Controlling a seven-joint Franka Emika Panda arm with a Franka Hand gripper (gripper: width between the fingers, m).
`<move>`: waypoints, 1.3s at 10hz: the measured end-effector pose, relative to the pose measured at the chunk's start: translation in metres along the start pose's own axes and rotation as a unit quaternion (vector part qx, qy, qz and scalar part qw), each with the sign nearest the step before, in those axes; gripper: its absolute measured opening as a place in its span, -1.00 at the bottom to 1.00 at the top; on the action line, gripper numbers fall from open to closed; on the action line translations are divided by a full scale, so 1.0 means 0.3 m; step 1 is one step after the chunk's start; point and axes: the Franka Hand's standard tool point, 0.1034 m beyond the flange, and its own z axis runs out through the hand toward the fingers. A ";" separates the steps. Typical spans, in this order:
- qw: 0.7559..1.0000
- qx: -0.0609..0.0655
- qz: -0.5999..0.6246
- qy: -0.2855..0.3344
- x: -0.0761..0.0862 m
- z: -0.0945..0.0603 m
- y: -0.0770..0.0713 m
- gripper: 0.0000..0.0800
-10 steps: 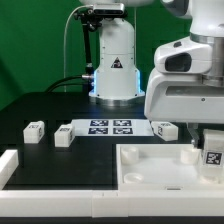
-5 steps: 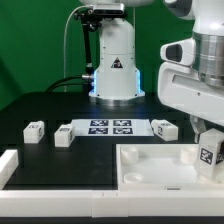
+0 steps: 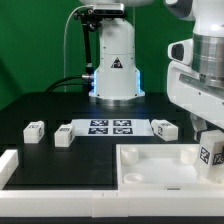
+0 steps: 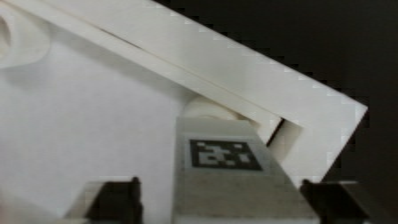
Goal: Assemble one leg
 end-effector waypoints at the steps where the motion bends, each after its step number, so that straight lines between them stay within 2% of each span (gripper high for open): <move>1: 0.998 0.000 -0.063 0.000 0.006 0.000 0.002 0.39; 2: 0.987 0.000 -0.158 0.000 0.015 0.002 0.006 0.58; 4: 0.955 -0.002 -0.295 0.000 0.013 0.005 0.008 0.61; 6: 0.901 -0.002 -0.434 0.000 -0.006 0.007 0.004 0.62; 8: 0.871 -0.002 -0.491 0.000 -0.003 0.009 0.005 0.62; 9: 0.847 -0.003 -0.531 0.000 -0.002 0.009 0.006 0.62; 10: 0.839 -0.002 -0.543 -0.001 -0.002 0.010 0.006 0.62; 11: 0.843 -0.002 -0.539 -0.001 -0.002 0.010 0.006 0.62; 12: 0.843 -0.002 -0.539 -0.001 -0.002 0.011 0.007 0.40; 13: 0.843 -0.002 -0.539 -0.001 -0.002 0.011 0.007 -0.06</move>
Offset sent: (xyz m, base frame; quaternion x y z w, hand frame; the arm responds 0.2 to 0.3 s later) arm -0.0080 0.0061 -0.0021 0.0163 -0.0274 -0.2548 0.9665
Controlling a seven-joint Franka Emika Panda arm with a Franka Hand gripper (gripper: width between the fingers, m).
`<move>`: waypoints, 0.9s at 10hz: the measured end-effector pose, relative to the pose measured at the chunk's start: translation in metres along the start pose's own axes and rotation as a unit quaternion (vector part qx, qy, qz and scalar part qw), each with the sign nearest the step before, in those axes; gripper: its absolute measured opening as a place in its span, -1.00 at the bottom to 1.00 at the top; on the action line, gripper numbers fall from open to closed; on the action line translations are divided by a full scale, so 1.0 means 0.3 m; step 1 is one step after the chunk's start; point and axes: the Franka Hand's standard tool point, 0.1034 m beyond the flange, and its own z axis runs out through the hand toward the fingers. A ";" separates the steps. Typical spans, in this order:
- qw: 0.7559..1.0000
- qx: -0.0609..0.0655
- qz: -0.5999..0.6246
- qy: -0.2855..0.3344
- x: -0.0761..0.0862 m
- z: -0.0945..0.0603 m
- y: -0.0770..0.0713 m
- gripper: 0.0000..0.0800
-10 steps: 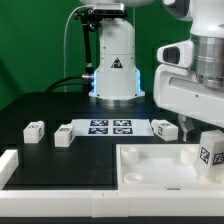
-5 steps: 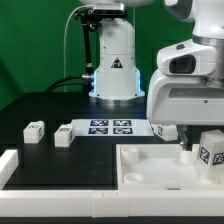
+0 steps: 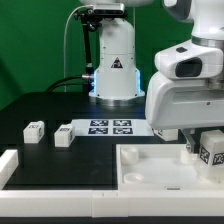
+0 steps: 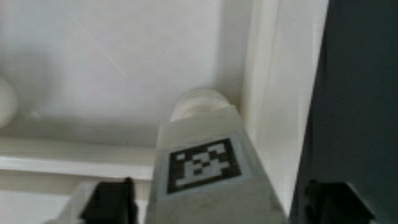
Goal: Assemble one leg
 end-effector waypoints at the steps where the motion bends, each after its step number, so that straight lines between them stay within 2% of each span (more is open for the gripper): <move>1: 1.000 0.000 0.000 0.000 0.000 0.000 0.001 -0.27; 4: 0.999 0.000 0.036 0.000 0.000 0.000 0.002 -0.27; 5: 0.992 0.009 0.128 0.012 0.012 -0.002 0.007 -0.27; 7: 0.964 0.018 0.263 0.030 0.011 -0.005 0.013 -0.27; 9: 0.911 0.027 0.410 0.023 0.005 0.001 0.012 -0.27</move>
Offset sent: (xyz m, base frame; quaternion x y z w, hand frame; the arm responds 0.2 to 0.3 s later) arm 0.0000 0.0000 0.0000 0.0000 0.0000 0.0899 0.9960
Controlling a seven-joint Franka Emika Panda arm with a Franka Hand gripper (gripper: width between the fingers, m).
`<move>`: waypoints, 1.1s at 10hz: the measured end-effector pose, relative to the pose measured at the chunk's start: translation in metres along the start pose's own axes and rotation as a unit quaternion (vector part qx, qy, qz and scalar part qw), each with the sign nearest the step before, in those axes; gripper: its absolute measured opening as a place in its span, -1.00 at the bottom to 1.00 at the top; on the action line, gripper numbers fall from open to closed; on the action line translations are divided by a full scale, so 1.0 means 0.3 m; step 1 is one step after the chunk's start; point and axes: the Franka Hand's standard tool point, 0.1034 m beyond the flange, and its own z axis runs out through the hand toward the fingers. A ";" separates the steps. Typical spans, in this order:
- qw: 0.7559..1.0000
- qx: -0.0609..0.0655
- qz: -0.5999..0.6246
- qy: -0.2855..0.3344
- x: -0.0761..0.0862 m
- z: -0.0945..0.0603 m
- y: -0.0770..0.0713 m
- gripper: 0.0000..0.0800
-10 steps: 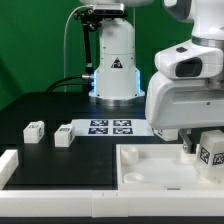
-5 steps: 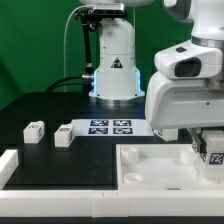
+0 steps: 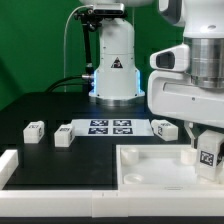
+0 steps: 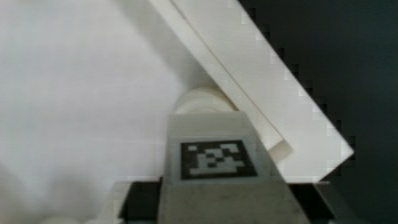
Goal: Assemble one leg
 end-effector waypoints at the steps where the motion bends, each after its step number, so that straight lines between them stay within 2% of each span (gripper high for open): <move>1: 0.998 0.001 0.069 -0.001 0.001 0.001 0.001 -0.27; 4: 0.970 -0.001 0.243 0.000 -0.008 0.006 -0.003 -0.27; 6: 0.972 -0.001 0.235 0.000 -0.009 0.006 -0.005 -0.27; 7: 0.977 -0.001 0.215 0.000 -0.010 0.007 -0.004 0.18; 8: 0.980 -0.002 0.198 -0.001 -0.010 0.008 -0.003 0.49; 9: 0.992 -0.002 0.130 -0.001 -0.007 0.008 -0.001 0.49; 10: 0.998 -0.002 0.065 0.000 -0.009 0.008 -0.002 0.60; 11: 1.000 -0.003 -0.011 0.000 -0.010 0.009 -0.002 0.62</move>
Offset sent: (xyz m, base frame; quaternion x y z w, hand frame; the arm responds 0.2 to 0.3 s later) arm 0.0019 -0.0061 -0.0175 -0.0220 0.0450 0.2870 0.9566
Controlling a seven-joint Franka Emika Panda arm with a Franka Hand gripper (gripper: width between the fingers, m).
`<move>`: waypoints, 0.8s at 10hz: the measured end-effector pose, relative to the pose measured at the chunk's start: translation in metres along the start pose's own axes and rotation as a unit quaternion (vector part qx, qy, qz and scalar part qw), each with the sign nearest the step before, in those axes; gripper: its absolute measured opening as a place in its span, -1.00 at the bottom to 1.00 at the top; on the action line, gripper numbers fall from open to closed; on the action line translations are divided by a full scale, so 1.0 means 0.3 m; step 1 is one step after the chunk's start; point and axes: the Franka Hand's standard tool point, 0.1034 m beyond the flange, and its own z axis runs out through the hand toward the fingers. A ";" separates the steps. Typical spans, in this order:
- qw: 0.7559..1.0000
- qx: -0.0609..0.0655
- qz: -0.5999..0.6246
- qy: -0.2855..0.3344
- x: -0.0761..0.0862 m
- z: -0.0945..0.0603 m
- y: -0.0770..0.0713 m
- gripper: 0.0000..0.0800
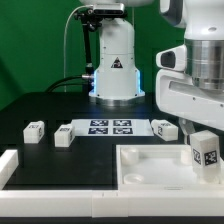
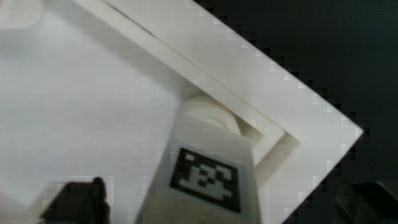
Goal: Assemble one leg
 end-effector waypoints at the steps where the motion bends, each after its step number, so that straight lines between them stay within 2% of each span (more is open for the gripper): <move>1: 0.998 0.000 -0.060 0.000 0.002 0.001 0.002 0.62; 4: 0.976 0.000 -0.216 0.000 0.008 0.000 0.007 0.62; 6: 0.961 0.000 -0.276 0.000 0.007 0.000 0.006 0.62; 8: 0.931 -0.002 -0.366 0.001 0.008 0.000 0.007 0.62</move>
Offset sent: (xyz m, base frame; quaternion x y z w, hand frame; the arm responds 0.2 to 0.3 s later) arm -0.0046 -0.0002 0.0006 0.0062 -0.0086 -0.2850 0.9585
